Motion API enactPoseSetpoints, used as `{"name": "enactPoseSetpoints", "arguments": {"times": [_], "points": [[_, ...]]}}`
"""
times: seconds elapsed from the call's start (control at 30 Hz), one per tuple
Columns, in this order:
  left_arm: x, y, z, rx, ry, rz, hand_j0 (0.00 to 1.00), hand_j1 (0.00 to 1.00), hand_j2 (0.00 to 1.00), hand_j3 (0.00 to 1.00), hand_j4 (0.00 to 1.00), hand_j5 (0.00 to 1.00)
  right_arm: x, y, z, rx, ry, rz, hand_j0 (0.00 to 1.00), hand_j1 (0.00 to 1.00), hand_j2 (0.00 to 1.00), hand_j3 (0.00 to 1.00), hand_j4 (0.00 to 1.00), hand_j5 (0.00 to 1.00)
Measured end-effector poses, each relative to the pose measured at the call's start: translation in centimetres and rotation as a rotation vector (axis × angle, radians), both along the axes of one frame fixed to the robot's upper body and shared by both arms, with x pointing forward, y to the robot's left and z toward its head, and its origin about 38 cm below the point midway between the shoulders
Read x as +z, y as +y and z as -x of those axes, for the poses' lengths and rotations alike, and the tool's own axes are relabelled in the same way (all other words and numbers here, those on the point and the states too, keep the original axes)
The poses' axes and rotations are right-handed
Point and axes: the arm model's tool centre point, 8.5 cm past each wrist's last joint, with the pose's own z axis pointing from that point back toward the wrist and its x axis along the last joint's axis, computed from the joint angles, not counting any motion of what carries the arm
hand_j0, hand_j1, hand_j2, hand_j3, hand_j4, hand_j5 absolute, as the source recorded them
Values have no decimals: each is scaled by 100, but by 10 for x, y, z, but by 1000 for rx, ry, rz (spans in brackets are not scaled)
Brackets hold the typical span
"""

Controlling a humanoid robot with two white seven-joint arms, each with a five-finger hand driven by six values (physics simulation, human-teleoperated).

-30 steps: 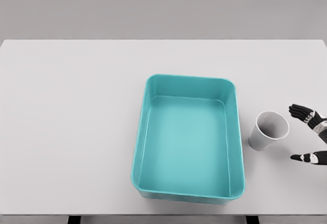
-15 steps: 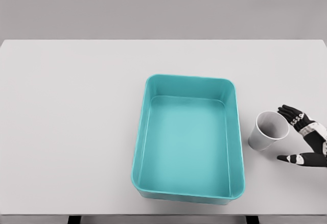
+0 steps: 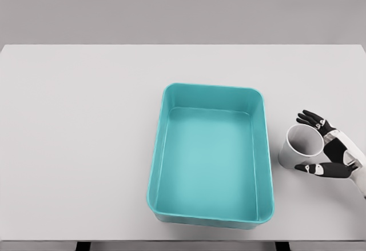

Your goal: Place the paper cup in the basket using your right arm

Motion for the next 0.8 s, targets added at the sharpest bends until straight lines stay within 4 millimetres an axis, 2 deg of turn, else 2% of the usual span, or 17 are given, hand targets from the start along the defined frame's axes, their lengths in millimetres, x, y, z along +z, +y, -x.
{"name": "enactPoseSetpoints", "arguments": {"times": [0.5,0.57,0.63,0.8], "points": [[0,0,1,0,2,0,100,100,100,100,100,100,-3,9,4,11,20,-35,100,100,100,100,100,100],[0,0,0,0,0,0,100,100,100,100,100,100,-3,9,5,6,27,-47,97,97,97,97,97,97],[0,0,0,0,0,0,100,100,100,100,100,100,-3,8,5,4,30,-50,87,87,87,87,87,87],[0,0,1,0,1,0,100,100,100,100,100,100,-3,7,5,1,33,-53,74,74,74,74,74,74]]}}
